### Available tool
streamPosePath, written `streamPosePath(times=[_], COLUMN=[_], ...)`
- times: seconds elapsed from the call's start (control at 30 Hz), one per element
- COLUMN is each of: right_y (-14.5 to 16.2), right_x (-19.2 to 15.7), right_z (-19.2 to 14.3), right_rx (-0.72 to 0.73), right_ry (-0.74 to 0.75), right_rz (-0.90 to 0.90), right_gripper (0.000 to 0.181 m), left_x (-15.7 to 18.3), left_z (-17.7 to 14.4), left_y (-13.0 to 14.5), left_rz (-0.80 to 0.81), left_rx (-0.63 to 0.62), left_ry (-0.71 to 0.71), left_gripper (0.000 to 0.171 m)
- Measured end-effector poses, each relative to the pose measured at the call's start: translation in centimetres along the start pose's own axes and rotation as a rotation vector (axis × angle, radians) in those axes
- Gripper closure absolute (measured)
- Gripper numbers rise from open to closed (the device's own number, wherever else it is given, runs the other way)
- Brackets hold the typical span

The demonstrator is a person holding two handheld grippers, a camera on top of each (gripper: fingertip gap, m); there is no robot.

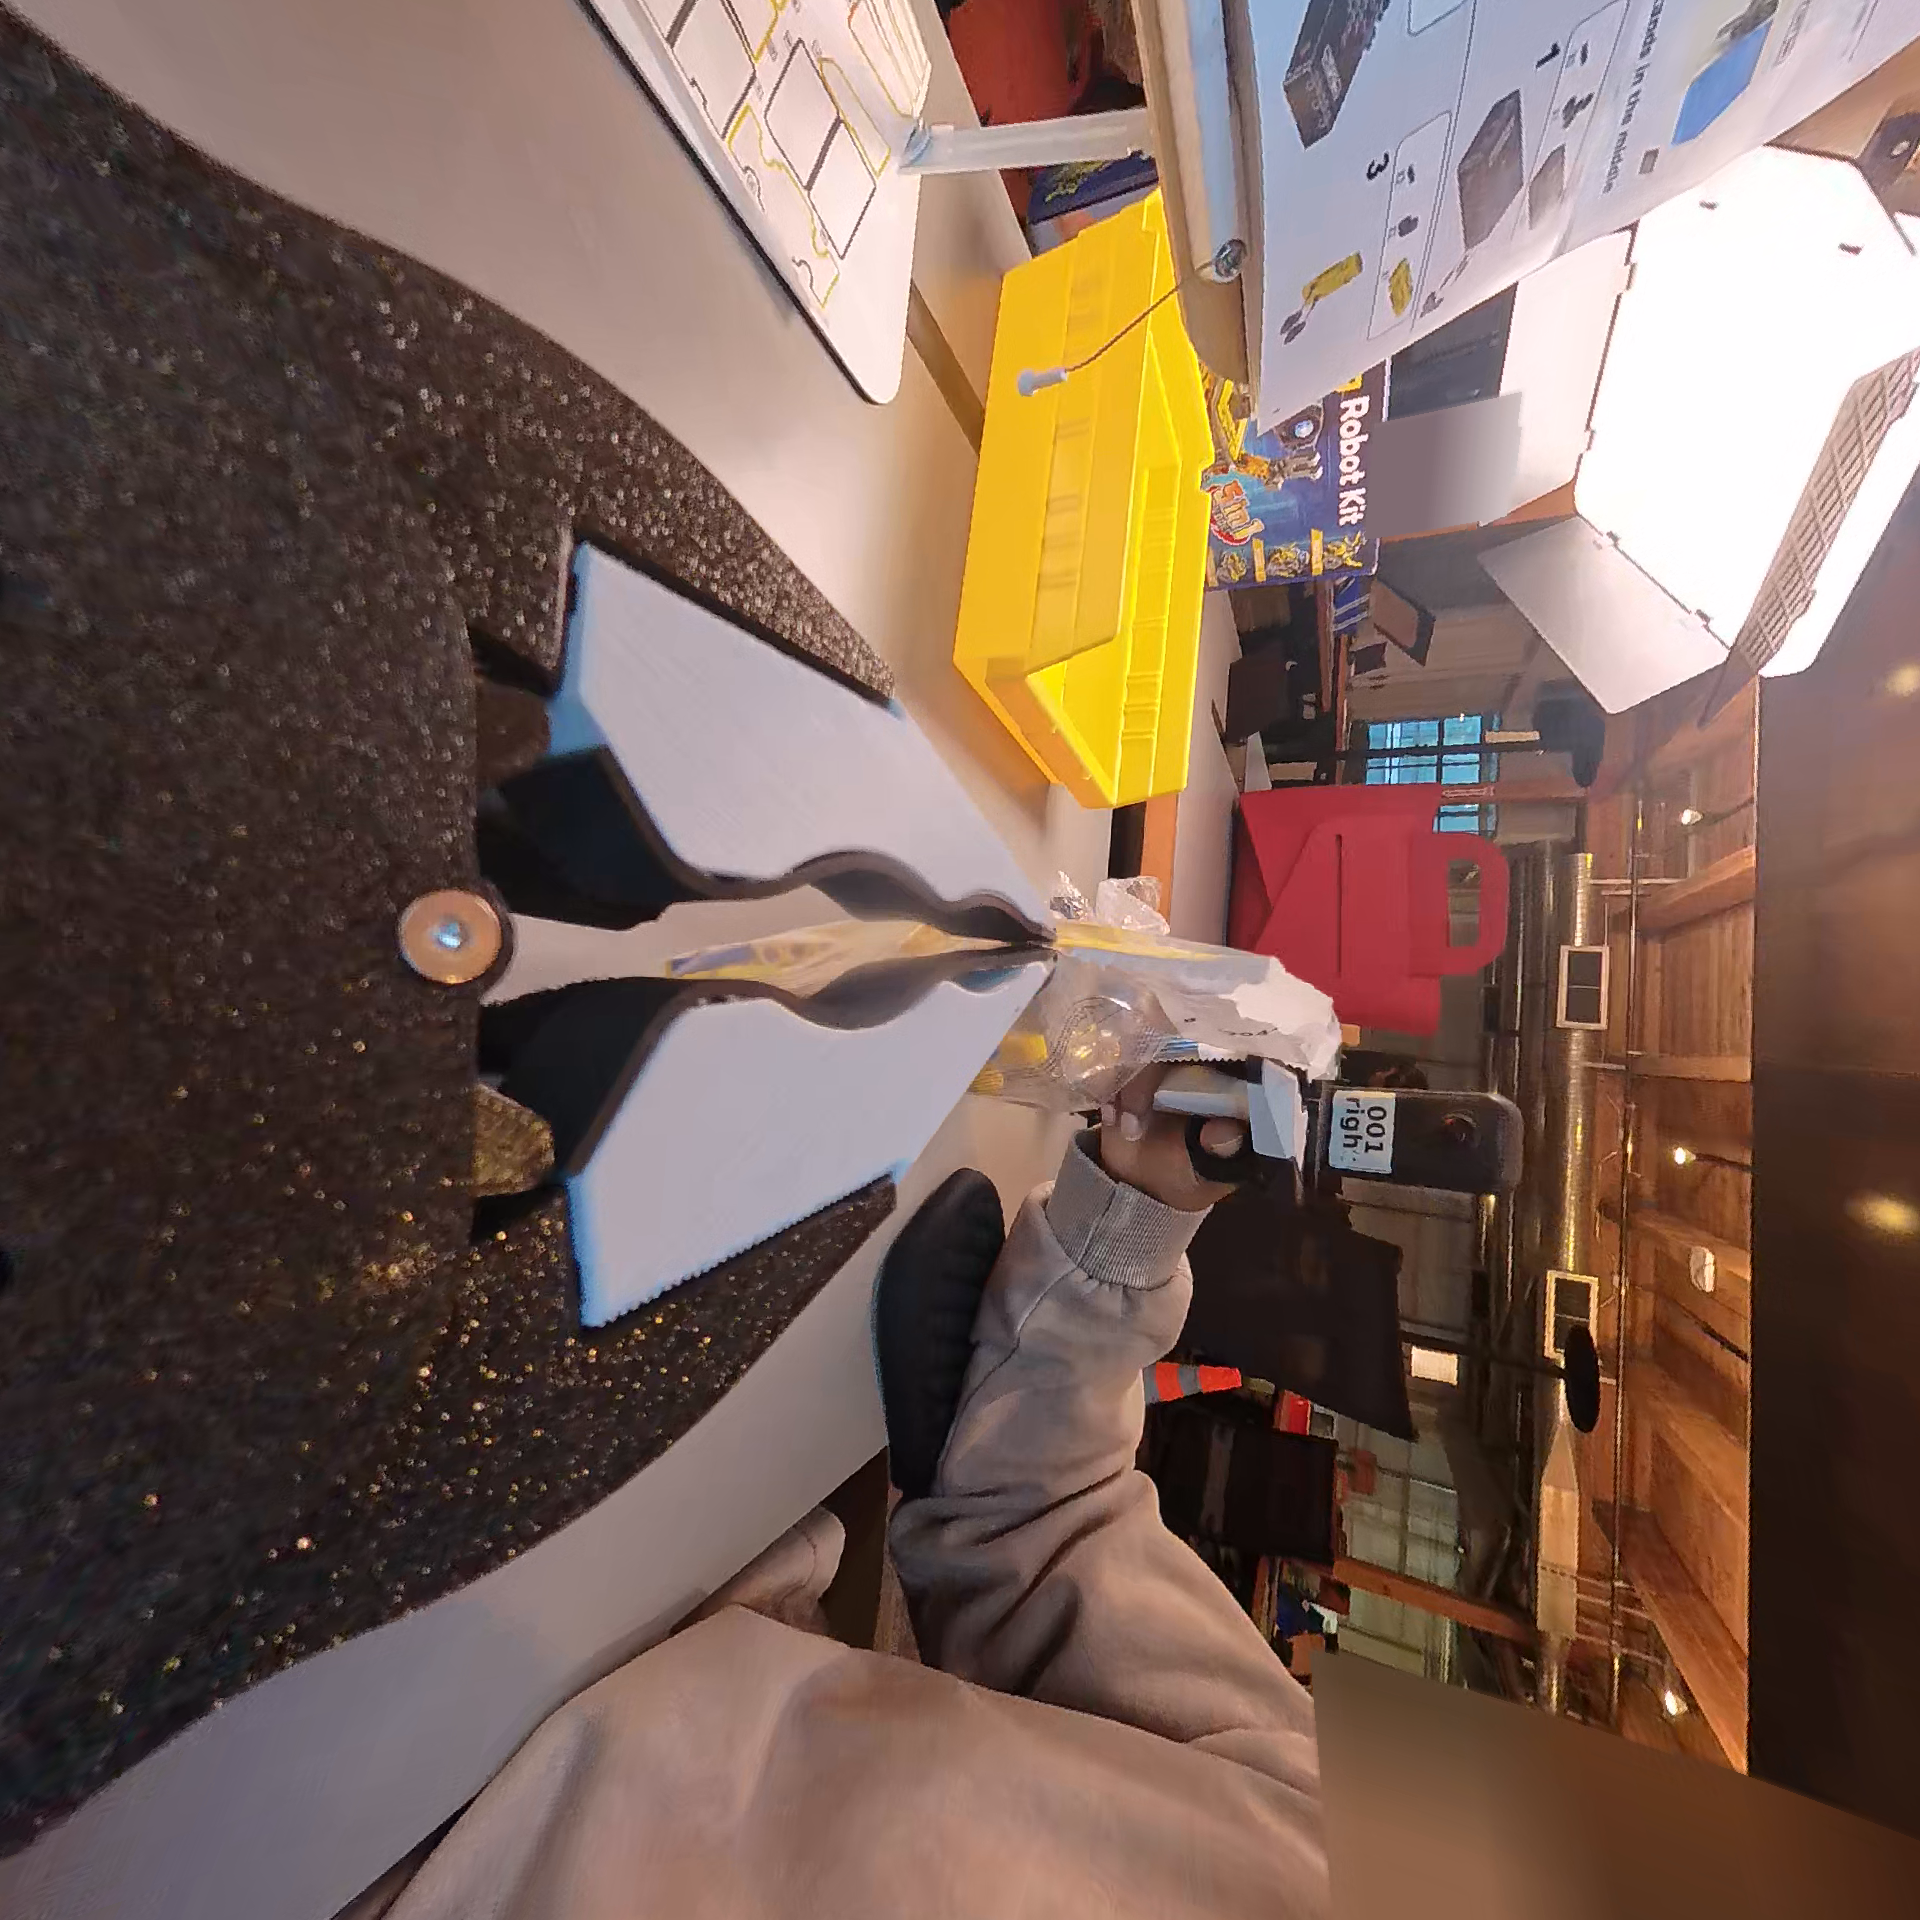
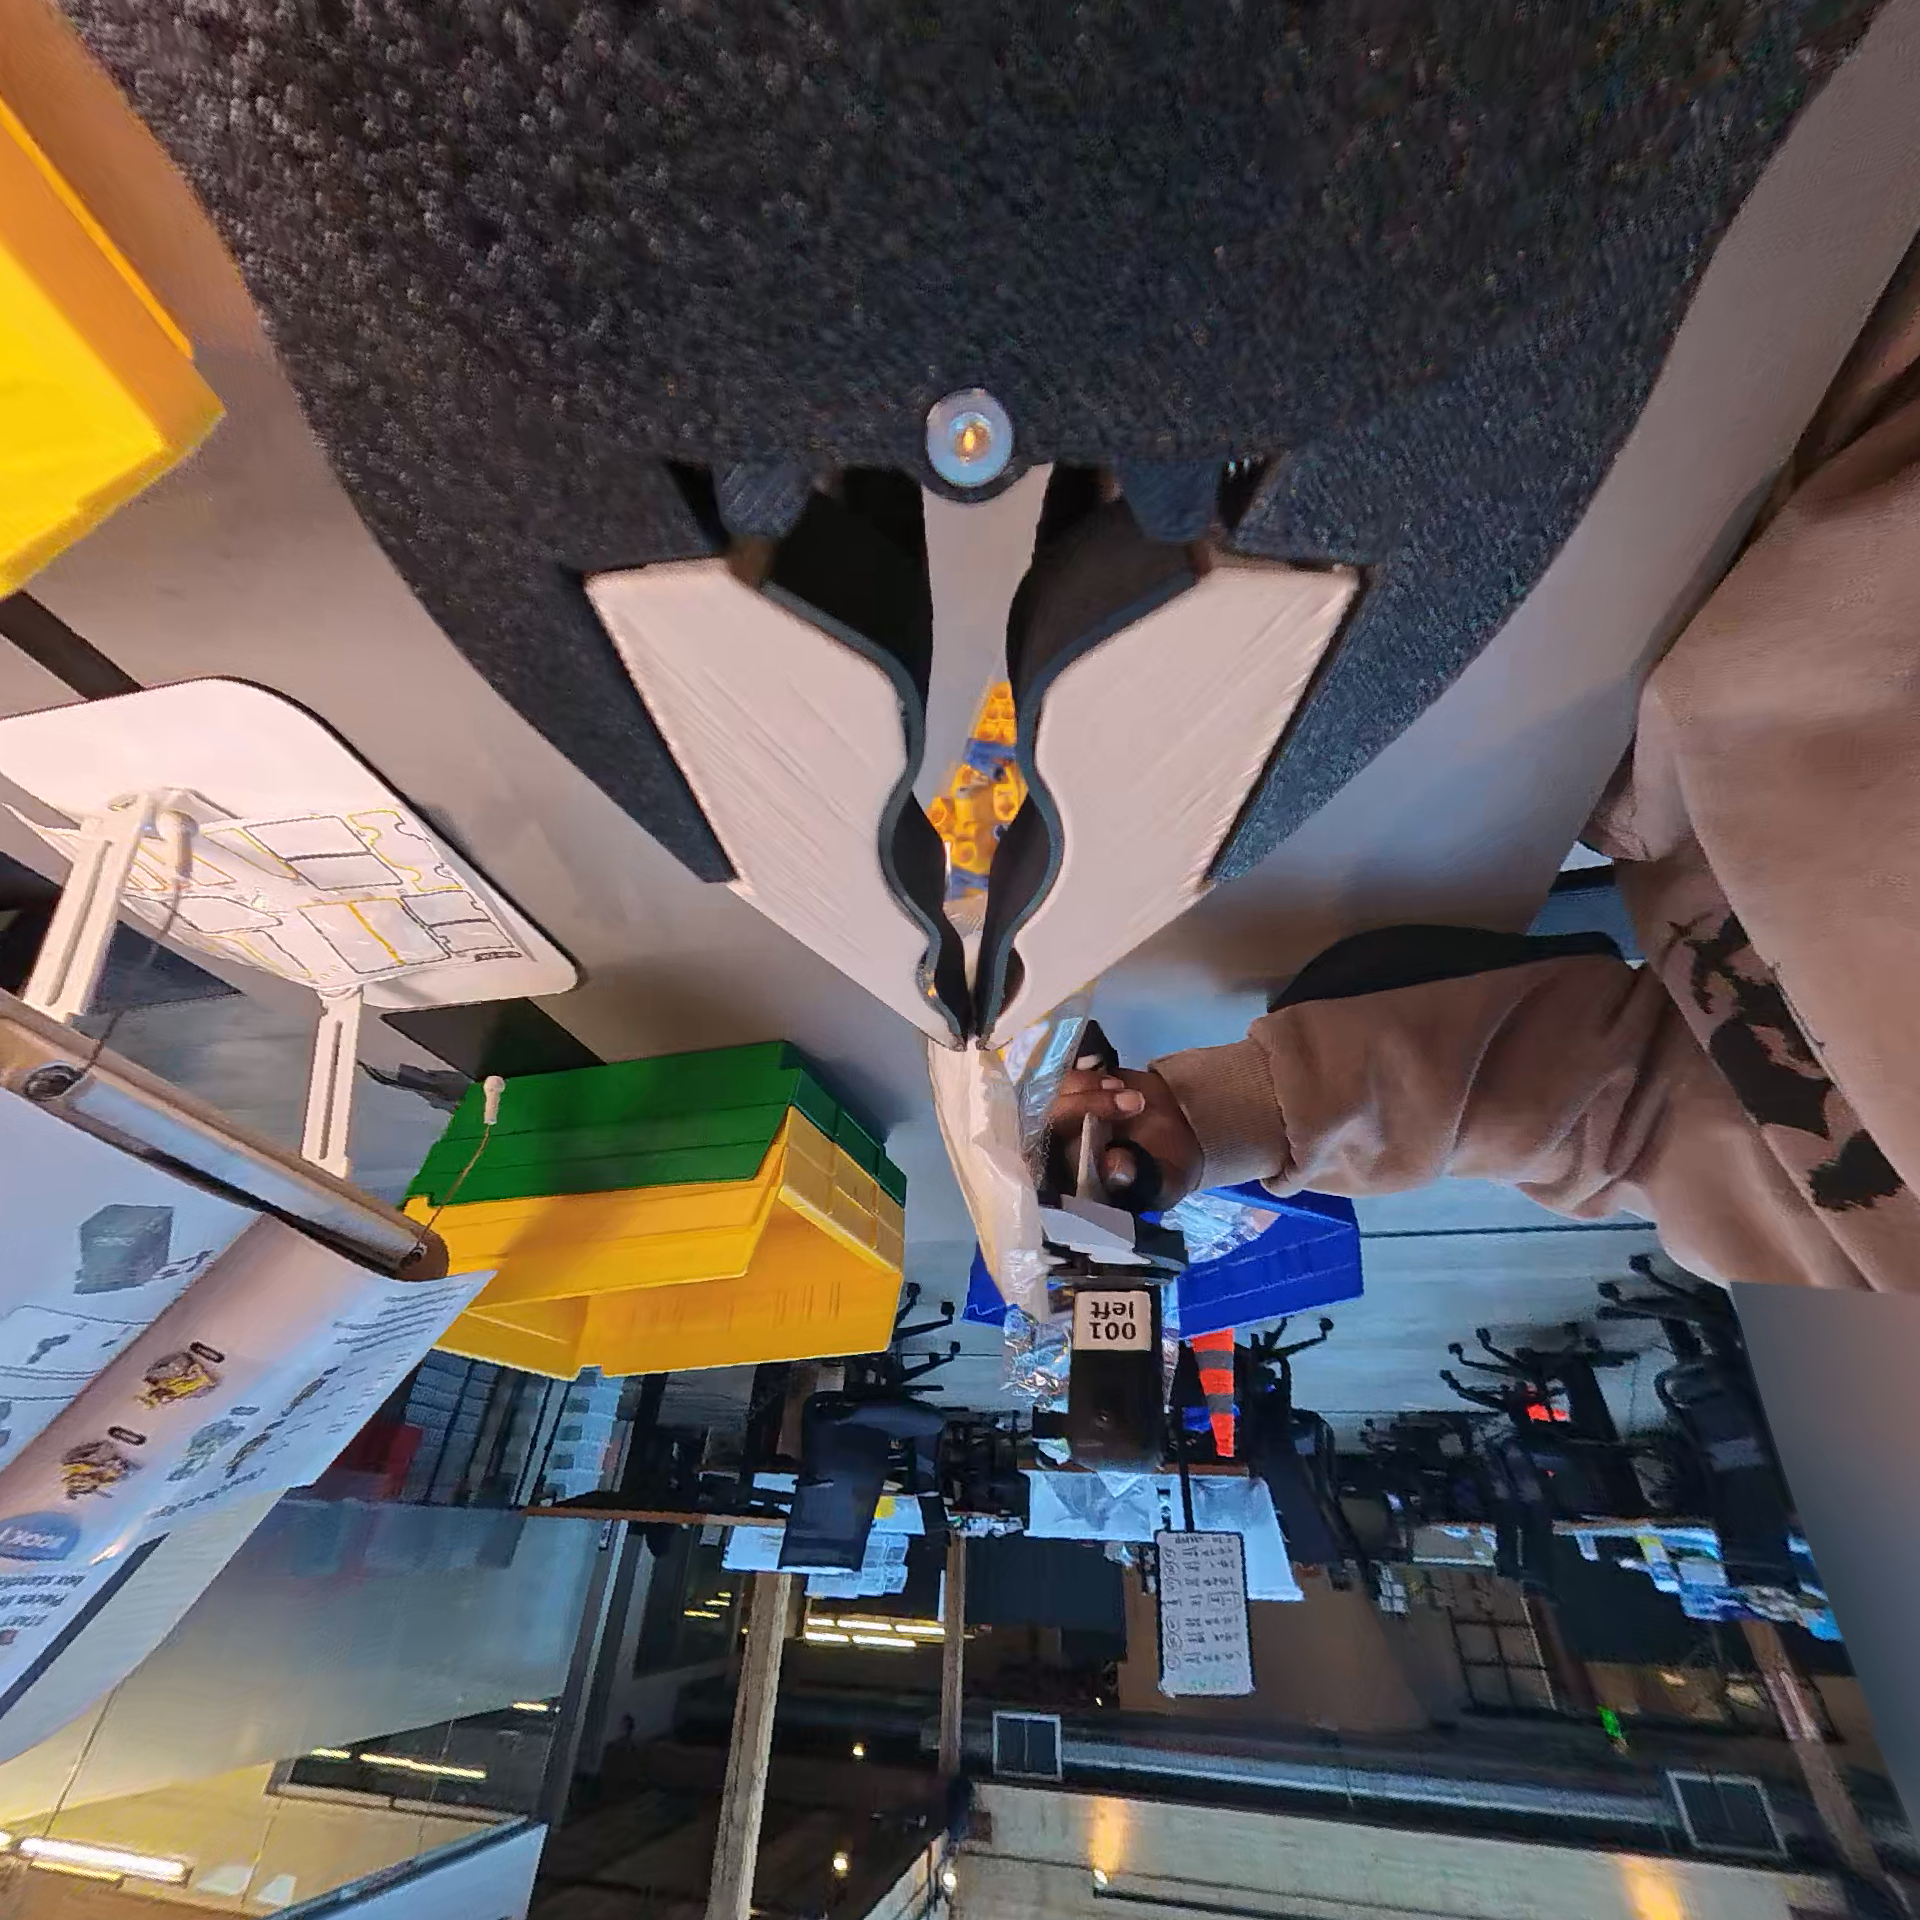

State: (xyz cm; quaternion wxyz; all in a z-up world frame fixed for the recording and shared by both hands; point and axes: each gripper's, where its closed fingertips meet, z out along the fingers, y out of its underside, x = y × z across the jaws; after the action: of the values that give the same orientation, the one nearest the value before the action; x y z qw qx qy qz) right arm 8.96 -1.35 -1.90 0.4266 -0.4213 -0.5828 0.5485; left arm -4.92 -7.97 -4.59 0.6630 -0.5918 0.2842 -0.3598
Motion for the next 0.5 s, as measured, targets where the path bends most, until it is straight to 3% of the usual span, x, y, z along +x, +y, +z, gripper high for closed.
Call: streamPosePath(times=[0.07, 0.13, 0.2, 0.23, 0.5], right_y=[0.5, 3.2, 7.4, 8.1, 9.0], right_x=[0.4, 0.8, 1.1, 0.6, 2.4], right_z=[-0.1, 0.3, 0.9, 1.2, 1.5], right_rx=[-0.002, -0.088, -0.215, -0.212, -0.143], right_ry=[0.008, -0.015, -0.041, -0.077, -0.044], right_rz=[0.027, 0.115, 0.201, 0.249, 0.429], right_gripper=[0.180, 0.171, 0.156, 0.154, 0.130], left_x=[-0.8, -1.4, -1.4, -1.3, -1.1], left_z=[-0.1, -0.2, -0.1, -0.2, -0.5], left_y=[1.8, 3.9, 3.7, 3.6, 2.7], left_rz=[-0.027, -0.111, -0.095, -0.083, -0.089], left_rx=[-0.082, -0.152, -0.137, -0.139, -0.091], left_ry=[-0.022, -0.015, -0.016, -0.017, 0.000], left_gripper=[0.171, 0.171, 0.171, 0.171, 0.171])
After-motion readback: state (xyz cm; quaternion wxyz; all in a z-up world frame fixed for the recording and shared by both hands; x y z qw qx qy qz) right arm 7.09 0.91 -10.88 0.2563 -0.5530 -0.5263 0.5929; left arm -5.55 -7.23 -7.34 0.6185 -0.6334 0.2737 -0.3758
